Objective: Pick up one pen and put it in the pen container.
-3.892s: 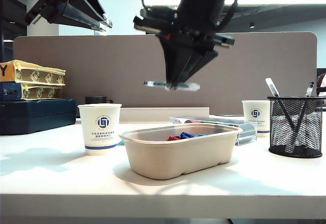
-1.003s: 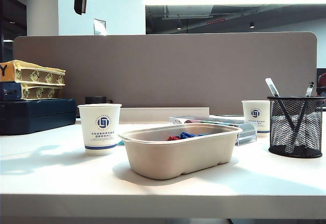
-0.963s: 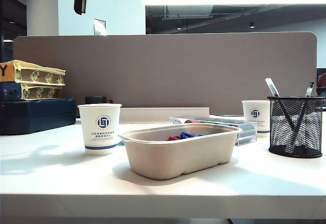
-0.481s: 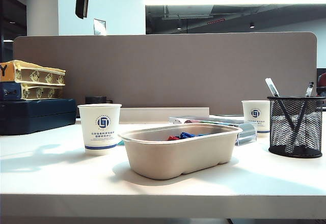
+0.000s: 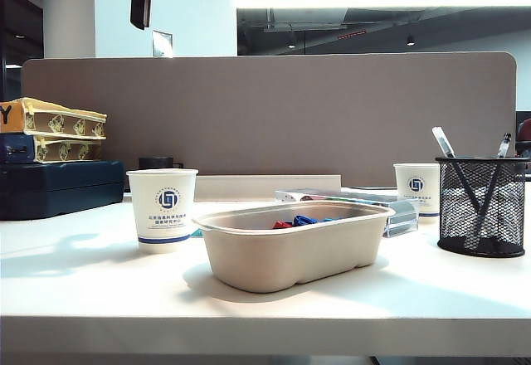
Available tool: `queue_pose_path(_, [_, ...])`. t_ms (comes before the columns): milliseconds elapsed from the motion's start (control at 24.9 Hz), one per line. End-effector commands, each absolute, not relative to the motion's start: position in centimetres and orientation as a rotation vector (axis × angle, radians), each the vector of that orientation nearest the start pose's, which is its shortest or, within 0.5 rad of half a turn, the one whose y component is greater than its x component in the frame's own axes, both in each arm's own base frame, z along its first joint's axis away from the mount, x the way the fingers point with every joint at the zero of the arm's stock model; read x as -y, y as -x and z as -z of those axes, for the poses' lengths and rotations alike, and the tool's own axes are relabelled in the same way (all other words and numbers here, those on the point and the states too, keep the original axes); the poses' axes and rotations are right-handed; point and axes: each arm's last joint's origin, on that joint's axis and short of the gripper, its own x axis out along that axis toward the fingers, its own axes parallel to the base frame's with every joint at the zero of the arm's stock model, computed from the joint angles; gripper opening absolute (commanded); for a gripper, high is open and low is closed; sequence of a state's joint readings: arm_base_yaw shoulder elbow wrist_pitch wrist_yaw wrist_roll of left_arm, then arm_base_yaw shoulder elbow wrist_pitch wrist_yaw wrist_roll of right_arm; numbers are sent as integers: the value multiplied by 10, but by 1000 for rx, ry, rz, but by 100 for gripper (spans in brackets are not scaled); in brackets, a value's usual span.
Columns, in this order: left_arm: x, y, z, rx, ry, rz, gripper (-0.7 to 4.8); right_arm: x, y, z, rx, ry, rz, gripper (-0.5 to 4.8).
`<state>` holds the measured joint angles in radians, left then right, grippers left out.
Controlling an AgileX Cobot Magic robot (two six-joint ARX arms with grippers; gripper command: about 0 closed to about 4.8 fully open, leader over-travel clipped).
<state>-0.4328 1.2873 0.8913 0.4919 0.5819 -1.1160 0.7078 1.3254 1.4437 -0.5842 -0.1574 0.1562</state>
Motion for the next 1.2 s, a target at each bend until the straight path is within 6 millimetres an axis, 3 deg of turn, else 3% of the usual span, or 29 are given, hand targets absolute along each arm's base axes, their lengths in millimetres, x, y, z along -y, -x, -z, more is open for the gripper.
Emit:
queue_pose_path(40, [134,-253,-333,-429,1005,982,162,-188,-203,-410,-499,-19,-843,17])
queue_pose_path(562, [134,-253,-333,-453,1038,993,142,-196,-196,-411,-491,-22,-914,17])
queue_pose_path(642, [134,-253,-333,-454,1037,996,59,-196,-196,-411,-491,-22,-912,17])
queue_pose_path(682, [134,-253,-333,-454,1037,996,45,-196,-196,-411,-491,-21,-910,17])
queue_pose_path(802, [134,-253,-335,-438,1035,1006,41,-196,-196,-411,-490,-21,-907,17])
queue_pose_path(923, [134,-252,-336,-421,1035,1018,-6,-196,-197,-411,-491,-20,-906,17])
queue_pose_path(1204, [134,-252,-336,-424,1033,1019,-6,-196,-197,-411,-486,-14,-890,24])
